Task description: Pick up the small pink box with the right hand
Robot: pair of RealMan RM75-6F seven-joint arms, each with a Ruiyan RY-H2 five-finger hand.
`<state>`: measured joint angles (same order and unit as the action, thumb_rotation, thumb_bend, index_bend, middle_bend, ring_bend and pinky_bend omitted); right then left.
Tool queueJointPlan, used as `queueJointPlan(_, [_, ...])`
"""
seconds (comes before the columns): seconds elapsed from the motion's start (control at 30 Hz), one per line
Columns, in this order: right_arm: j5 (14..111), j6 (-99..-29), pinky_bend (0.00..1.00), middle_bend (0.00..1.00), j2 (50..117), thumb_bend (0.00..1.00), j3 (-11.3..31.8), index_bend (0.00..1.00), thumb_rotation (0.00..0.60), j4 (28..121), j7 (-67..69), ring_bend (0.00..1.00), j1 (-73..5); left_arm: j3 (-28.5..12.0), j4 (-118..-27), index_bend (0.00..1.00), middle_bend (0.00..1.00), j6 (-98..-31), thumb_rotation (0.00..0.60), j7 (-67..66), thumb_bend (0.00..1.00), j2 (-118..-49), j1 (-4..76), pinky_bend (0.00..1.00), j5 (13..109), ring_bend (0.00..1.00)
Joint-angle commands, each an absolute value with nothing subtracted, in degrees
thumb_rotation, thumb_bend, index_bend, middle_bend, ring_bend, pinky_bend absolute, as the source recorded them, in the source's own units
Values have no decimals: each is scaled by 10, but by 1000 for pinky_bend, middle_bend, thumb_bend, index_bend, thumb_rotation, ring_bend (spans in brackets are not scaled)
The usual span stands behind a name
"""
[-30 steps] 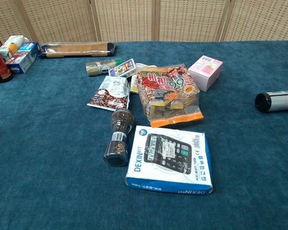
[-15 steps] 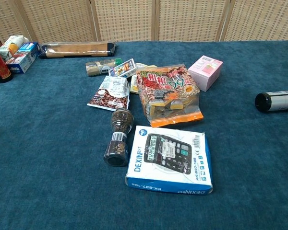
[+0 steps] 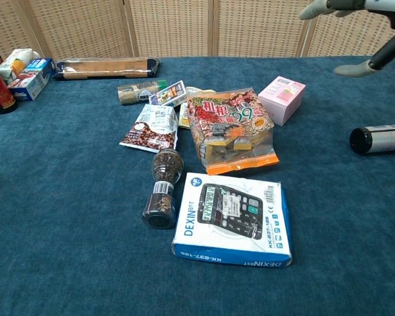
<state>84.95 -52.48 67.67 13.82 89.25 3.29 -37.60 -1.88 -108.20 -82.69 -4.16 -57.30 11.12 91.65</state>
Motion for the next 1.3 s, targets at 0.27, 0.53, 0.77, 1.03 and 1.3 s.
queueJointPlan(0.27, [902,-478,0,0,746,367,121,0,600,761,125,0,-459,-18,-1089,0,0,-827,600,-49,363,-568,107,0,910,0])
queueJointPlan(0.53, [934,-466,0,0,800,375,93,0,600,650,180,0,-508,-18,-1092,0,0,-825,600,-51,362,-566,106,0,905,0])
queueJointPlan(0.77, [962,-441,0,0,835,386,56,0,600,562,225,0,-548,-20,-1098,0,0,-818,600,-58,360,-567,110,0,902,0])
queueJointPlan(1.03, [989,-433,0,0,875,388,9,0,600,462,282,0,-578,-21,-1112,0,0,-816,600,-71,356,-564,110,0,900,0])
queueJointPlan(1.3, [1004,-416,0,0,910,386,-30,0,600,386,324,0,-600,-22,-1122,0,0,-815,600,-79,358,-562,110,0,898,0])
